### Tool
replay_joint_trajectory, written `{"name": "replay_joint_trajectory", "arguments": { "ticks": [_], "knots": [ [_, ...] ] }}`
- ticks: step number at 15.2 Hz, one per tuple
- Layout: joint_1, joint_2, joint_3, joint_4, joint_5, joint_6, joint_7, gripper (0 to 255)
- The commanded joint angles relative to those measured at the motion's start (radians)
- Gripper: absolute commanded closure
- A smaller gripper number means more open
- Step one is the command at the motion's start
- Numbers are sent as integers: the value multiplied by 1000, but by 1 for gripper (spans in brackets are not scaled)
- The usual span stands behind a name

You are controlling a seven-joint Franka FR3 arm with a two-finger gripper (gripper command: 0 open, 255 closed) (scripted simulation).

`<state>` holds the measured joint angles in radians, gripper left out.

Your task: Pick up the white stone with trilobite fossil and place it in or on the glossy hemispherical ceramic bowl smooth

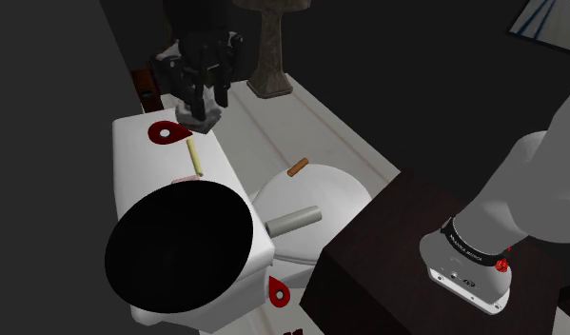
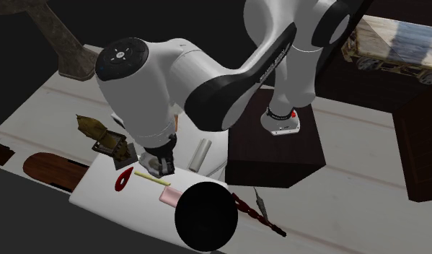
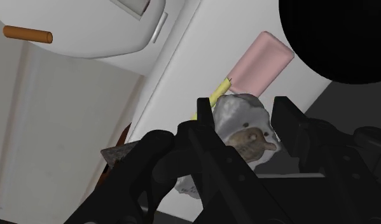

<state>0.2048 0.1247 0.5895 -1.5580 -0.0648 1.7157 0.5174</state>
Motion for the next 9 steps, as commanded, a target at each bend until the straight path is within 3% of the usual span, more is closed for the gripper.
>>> {"name": "replay_joint_trajectory", "arguments": {
  "ticks": [1,9],
  "knots": [
    [24,-5,18,-6,-1,0,43,255],
    [142,29,95,28,-40,-13,239,255]
  ]
}}
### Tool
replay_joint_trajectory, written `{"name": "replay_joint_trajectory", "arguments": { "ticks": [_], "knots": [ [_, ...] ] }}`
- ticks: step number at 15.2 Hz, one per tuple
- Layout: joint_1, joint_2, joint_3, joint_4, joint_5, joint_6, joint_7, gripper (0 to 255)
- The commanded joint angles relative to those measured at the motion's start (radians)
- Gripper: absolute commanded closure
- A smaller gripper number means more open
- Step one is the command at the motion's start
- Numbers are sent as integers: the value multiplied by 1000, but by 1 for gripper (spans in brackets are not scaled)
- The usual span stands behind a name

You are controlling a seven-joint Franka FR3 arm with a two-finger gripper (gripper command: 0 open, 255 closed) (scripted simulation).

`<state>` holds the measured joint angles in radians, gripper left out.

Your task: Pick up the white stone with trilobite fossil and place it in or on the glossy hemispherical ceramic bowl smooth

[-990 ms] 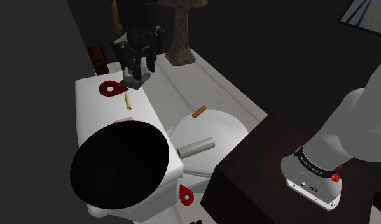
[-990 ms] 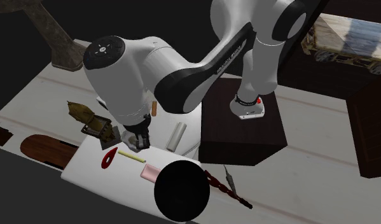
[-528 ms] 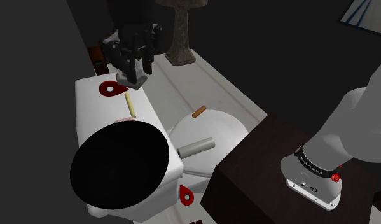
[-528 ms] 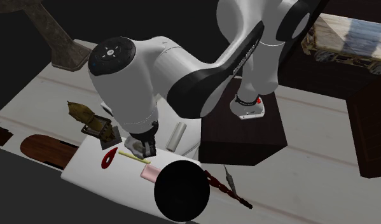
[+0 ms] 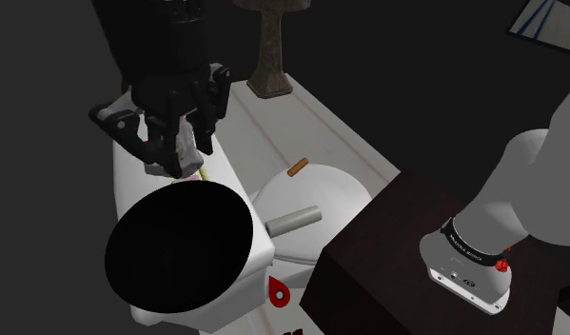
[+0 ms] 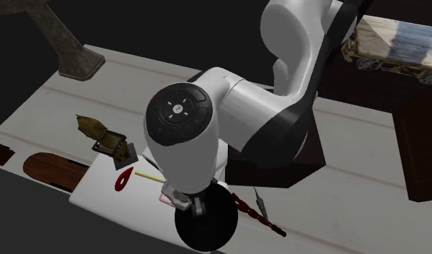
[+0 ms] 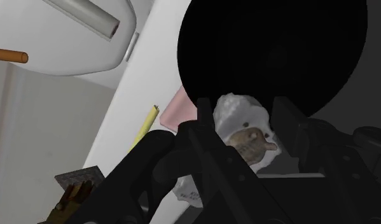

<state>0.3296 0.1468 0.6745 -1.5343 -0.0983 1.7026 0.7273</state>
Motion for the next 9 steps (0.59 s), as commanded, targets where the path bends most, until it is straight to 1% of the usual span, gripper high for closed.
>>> {"name": "replay_joint_trajectory", "arguments": {
  "ticks": [1,3,4,9],
  "knots": [
    [35,17,19,14,-16,-3,56,255],
    [73,41,37,39,-37,-12,109,255],
    [109,67,51,67,-58,-23,158,255],
    [98,54,49,-15,-50,49,155,255]
  ]
}}
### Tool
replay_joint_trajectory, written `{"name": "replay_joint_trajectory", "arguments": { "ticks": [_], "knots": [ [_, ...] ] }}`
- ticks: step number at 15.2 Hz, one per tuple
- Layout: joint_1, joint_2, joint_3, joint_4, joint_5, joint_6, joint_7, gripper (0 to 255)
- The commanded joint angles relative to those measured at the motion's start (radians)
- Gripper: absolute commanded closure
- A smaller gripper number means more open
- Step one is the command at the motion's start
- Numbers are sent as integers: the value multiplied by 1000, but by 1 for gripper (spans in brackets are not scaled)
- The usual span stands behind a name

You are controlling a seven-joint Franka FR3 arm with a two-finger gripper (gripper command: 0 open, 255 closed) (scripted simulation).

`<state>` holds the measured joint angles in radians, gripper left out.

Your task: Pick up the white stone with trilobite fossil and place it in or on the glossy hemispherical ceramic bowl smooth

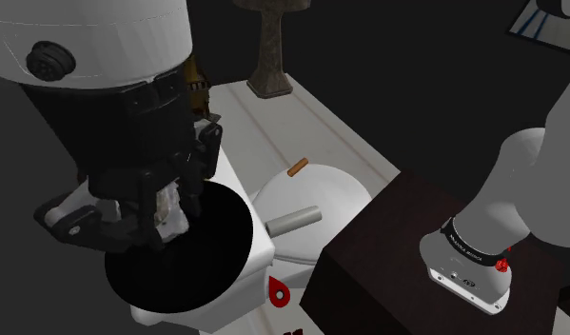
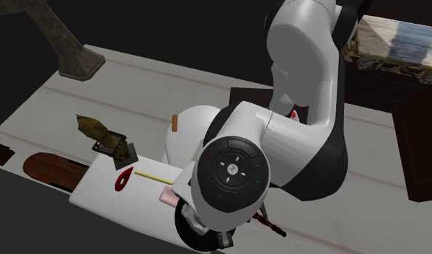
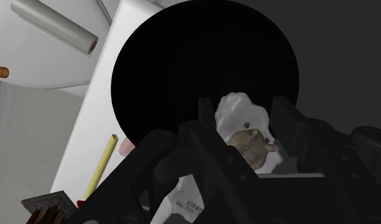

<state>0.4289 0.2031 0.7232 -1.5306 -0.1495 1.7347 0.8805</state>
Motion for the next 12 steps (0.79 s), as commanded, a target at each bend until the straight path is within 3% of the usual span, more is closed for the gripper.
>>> {"name": "replay_joint_trajectory", "arguments": {
  "ticks": [1,7,8,12],
  "knots": [
    [-3,-4,0,-34,2,31,2,255],
    [-9,-8,-3,-92,4,85,1,255],
    [-9,-8,-3,-92,4,85,1,0],
    [-36,22,-31,-192,62,246,121,0]
  ]
}}
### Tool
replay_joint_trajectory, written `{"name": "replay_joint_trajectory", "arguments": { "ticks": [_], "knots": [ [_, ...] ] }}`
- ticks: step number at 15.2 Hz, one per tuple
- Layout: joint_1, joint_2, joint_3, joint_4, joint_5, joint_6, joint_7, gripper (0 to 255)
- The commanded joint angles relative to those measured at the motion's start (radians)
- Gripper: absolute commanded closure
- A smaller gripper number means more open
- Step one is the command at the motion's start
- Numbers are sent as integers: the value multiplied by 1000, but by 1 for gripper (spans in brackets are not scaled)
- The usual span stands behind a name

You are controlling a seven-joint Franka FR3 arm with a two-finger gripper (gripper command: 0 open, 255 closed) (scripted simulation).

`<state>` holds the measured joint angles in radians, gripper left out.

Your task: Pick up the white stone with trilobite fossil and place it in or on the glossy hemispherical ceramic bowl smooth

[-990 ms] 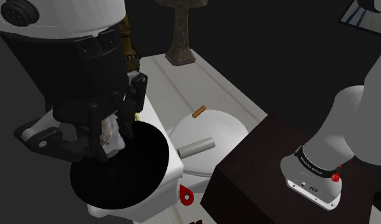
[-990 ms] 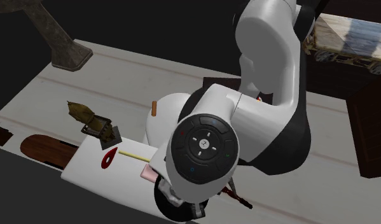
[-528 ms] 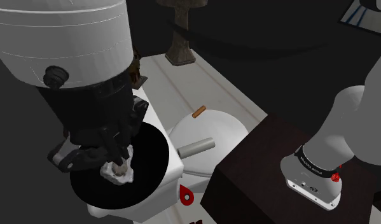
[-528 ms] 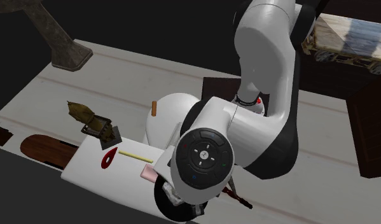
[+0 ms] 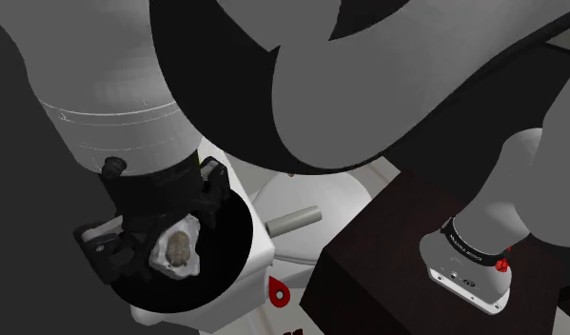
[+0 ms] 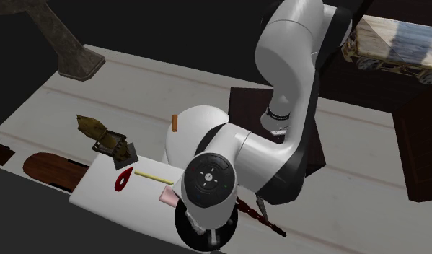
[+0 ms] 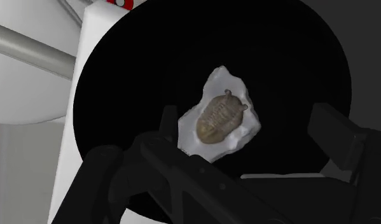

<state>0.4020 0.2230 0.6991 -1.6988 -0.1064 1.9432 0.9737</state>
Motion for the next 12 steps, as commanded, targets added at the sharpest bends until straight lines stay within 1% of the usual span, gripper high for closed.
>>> {"name": "replay_joint_trajectory", "arguments": {
  "ticks": [1,8,12],
  "knots": [
    [-11,6,-9,-32,23,51,37,0],
    [2,45,-17,-90,-7,140,57,0],
    [2,45,-17,-90,-7,140,57,0]
  ]
}}
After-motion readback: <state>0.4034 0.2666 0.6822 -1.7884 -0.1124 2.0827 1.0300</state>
